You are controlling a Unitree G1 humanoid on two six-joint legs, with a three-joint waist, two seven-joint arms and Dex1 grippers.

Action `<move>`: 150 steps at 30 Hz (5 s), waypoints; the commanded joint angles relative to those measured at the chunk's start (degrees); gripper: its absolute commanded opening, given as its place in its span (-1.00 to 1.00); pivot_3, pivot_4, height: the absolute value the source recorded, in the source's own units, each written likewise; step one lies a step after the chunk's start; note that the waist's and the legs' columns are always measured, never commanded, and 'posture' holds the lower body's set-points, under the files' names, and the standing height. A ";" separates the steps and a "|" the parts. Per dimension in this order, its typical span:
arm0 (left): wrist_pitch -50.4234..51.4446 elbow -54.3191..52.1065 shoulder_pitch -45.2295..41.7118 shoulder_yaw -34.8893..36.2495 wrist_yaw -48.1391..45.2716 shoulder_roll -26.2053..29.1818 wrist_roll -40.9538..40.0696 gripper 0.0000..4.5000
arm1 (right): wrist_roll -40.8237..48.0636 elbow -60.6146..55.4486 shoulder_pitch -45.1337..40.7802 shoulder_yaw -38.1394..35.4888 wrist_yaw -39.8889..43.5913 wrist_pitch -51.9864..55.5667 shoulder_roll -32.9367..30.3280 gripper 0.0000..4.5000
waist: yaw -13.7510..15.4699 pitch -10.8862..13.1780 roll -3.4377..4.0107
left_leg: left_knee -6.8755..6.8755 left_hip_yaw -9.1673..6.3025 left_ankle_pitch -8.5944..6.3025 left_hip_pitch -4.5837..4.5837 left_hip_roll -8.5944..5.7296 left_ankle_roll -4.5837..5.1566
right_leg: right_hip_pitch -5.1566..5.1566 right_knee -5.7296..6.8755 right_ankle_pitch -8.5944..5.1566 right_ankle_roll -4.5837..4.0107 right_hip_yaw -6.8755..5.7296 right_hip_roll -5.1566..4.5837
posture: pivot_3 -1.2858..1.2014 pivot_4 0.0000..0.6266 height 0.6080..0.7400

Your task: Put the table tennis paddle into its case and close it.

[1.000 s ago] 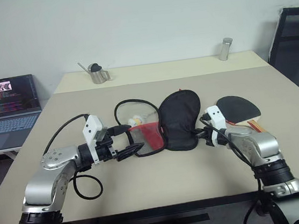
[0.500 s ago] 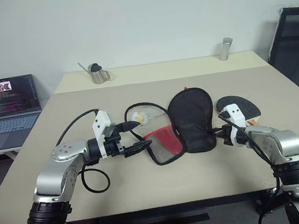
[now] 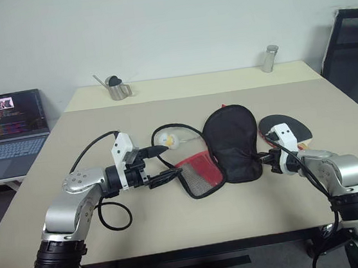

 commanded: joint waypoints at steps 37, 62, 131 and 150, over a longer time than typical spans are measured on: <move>-4.77 7.13 -12.18 -4.63 -6.44 -4.03 2.07 1.00 | -1.84 8.10 2.09 -8.72 6.40 -11.87 -15.93 0.98 | 0.19 -0.01 -0.03 | 0.05 0.13 0.02 0.00 -0.04 0.03 | 0.02 -0.03 0.07 0.10 0.06 -0.02 | 0.03 -0.52 1.00; -7.09 8.76 -13.73 -6.83 -8.48 -6.64 3.99 1.00 | -9.60 32.36 -5.64 -3.47 8.69 -24.46 -13.06 0.98 | -0.09 0.00 -0.03 | 0.06 0.20 0.05 0.01 -0.05 0.08 | 0.02 -0.04 0.14 0.13 0.12 -0.03 | 0.03 -0.52 1.00; -3.46 1.61 -4.95 0.02 0.67 -2.82 1.42 1.00 | -5.66 -10.44 -2.01 -3.74 -26.72 2.65 22.03 -0.51 | -0.13 -0.01 -0.04 | 0.05 0.16 0.08 -0.02 -0.05 0.13 | -0.06 -0.03 0.26 0.12 0.16 -0.02 | 0.03 -0.52 1.00; -3.50 1.47 -4.32 0.06 0.94 -2.84 1.51 1.00 | -8.49 -4.85 -2.68 -2.64 -28.13 -1.41 22.52 -0.35 | -0.17 -0.01 -0.04 | 0.04 0.15 0.08 -0.02 -0.04 0.13 | -0.05 -0.05 0.26 0.12 0.17 -0.02 | 0.03 -0.52 1.00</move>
